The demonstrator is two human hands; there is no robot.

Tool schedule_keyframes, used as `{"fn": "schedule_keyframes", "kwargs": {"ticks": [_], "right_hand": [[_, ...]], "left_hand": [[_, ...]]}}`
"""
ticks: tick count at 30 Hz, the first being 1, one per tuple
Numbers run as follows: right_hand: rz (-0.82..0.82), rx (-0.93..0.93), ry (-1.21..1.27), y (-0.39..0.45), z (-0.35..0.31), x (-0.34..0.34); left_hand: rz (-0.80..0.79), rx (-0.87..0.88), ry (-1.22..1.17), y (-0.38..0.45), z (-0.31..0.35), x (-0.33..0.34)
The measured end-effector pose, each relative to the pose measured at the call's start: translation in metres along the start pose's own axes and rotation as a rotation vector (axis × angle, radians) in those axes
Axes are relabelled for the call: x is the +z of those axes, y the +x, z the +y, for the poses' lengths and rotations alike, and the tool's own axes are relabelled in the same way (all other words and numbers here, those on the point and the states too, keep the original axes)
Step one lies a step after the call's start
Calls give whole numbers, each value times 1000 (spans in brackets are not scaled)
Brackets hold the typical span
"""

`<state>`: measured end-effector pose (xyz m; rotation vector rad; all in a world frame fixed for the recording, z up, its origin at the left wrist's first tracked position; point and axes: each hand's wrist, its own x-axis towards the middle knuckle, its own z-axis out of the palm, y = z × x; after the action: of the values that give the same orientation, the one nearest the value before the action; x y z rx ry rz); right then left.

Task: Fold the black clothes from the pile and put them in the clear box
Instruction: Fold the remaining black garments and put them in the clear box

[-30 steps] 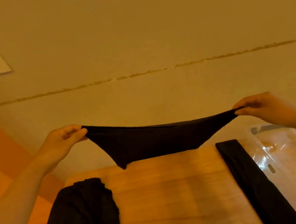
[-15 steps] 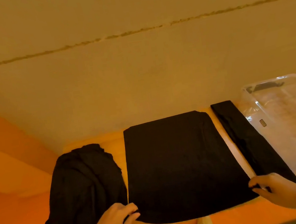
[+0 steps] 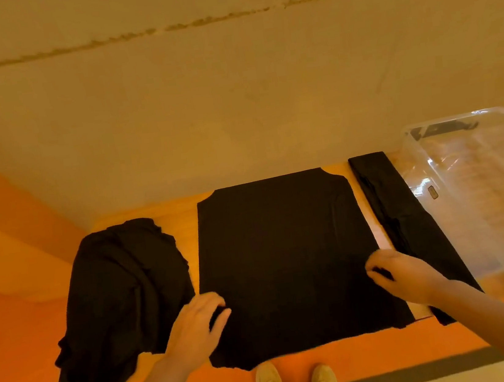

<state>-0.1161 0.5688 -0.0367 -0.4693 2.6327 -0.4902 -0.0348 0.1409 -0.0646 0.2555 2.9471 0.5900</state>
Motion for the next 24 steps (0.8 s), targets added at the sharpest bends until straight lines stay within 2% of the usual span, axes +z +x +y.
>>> {"fn": "schedule_keyframes", "kwargs": {"ticks": [3,6,10,14,17,20,24], "right_hand": [[78,-10,-73,17,0,12],[-33,65,-163,20,6,30],[-39,69,-296,8,21,43],[35,28,-289,8,24,34],[139,-3,-225,31,18,21],[203,42,-148,69,8,10],[137,115,-172,119,3,-3]], "left_hand": [[-77,-127,137,19,9,14],[-153,-190,164,16,17,35],[-133,-229,199,-9,30,52],[-130,-242,104,-12,37,43],[-14,-288,101,20,33,26],[33,-342,97,73,24,13],[-5,-350,130,141,6,4]]}}
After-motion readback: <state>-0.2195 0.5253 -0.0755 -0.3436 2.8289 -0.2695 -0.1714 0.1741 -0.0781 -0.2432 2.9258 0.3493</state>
